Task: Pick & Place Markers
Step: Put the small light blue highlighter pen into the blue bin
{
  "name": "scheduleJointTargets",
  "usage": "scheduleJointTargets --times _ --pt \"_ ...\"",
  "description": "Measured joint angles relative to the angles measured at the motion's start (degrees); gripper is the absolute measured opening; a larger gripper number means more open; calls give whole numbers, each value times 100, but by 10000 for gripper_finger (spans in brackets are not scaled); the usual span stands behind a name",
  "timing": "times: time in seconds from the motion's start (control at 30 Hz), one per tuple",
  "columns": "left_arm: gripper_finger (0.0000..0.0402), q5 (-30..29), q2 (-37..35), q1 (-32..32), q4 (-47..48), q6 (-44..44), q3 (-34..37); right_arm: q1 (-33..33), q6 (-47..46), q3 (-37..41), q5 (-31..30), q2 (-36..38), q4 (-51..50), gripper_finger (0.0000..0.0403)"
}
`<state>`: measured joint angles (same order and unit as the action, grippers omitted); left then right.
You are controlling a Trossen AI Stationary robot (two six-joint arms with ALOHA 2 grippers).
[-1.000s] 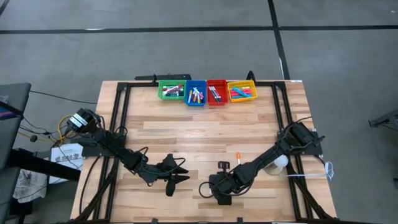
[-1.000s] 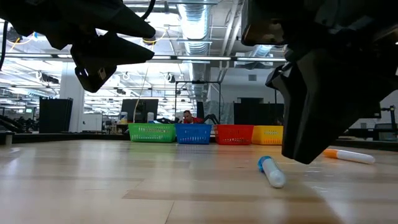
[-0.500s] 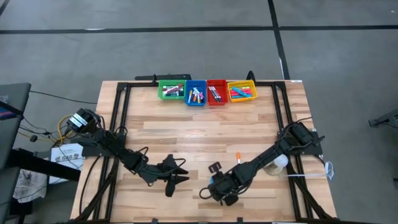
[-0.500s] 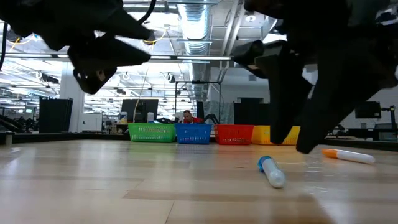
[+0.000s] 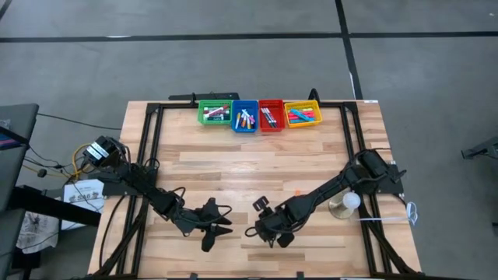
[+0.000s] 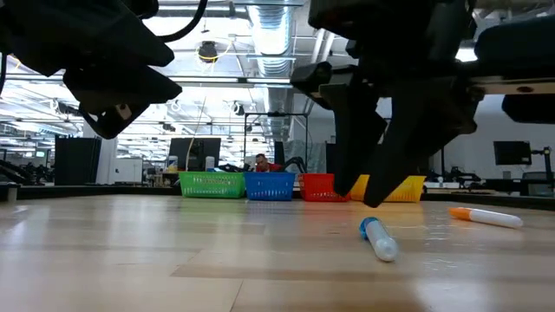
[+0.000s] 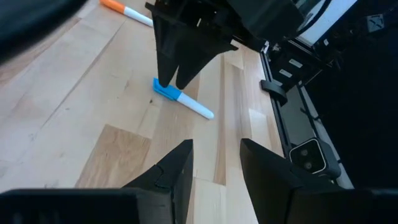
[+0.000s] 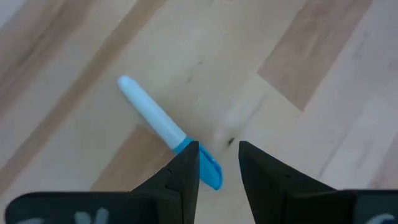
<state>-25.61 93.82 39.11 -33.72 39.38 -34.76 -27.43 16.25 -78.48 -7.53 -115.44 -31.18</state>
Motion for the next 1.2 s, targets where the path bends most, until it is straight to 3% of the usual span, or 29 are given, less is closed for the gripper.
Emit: scheduleJointTargets --times 0.13,0.33,0.87,0.97,1.2 --pt "131 -2 0 0 7 -4 0 15 160 0 321 0 -27 103" --pt "131 -4 0 0 21 -5 0 -27 479 4 333 -13 -30 103" --pt "131 -7 0 0 25 20 0 170 468 472 410 -7 156 103" --pt "131 -7 0 0 25 26 1 200 112 478 422 -7 208 100" --pt "131 -94 0 0 25 31 -1 277 -973 481 457 -7 302 35"
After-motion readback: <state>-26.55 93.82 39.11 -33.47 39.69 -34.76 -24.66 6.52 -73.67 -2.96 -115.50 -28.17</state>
